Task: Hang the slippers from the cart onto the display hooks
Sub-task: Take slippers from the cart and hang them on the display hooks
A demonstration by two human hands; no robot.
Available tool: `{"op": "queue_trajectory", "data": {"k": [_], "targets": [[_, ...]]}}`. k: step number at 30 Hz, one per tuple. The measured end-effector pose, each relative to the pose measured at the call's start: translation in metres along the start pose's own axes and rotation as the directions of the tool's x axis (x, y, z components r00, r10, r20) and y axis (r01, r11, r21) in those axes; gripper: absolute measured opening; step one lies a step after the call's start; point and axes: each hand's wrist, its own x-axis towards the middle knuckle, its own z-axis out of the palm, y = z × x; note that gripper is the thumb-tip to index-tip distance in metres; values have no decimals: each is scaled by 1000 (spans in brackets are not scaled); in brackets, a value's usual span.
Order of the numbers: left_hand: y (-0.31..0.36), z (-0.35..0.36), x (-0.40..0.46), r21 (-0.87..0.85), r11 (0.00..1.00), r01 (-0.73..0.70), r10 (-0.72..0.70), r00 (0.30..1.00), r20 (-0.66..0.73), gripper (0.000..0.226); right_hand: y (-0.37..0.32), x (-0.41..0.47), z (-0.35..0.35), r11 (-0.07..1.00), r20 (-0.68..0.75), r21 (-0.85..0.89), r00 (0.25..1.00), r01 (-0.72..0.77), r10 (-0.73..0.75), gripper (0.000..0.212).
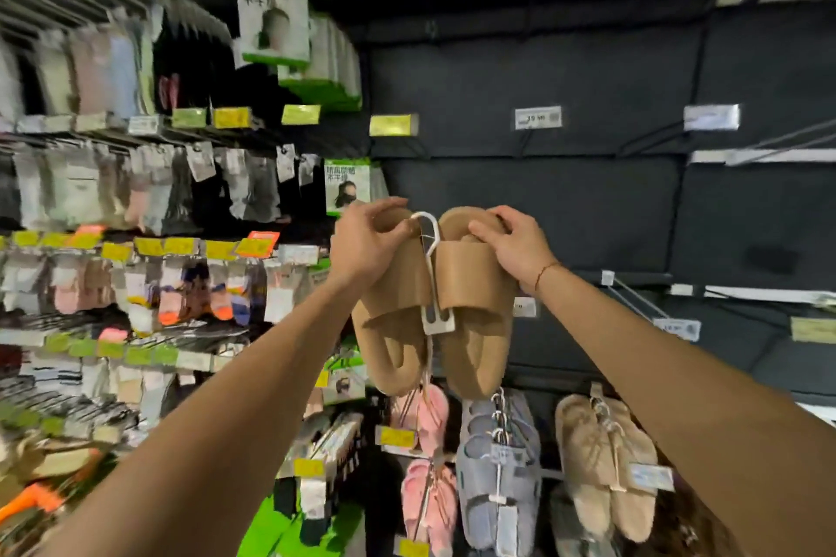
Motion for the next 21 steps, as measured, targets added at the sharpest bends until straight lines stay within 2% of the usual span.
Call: {"op": "queue_trajectory", "data": {"k": [6, 10, 13, 16, 21], "targets": [[17, 63, 80, -43, 999, -1, -2, 998, -67, 47, 7, 91, -40, 998, -72, -11, 995, 63, -64, 20], [40, 76, 142, -76, 997, 2, -10, 995, -104, 36, -14, 149, -65, 986, -84, -38, 982, 164, -166, 21], [70, 69, 202, -134, 991, -24, 14, 997, -79, 33, -50, 193, -91, 972, -134, -66, 963, 227, -234, 32], [113, 56, 260, -148, 986, -76, 60, 992, -114, 31, -100, 233, -120, 957, -182, -59, 939, 285, -291, 33], [180, 44, 326, -278, 949, -146, 115, 985, -126, 28, -166, 271, -159, 965, -213, 62, 948, 254, -236, 29]]}}
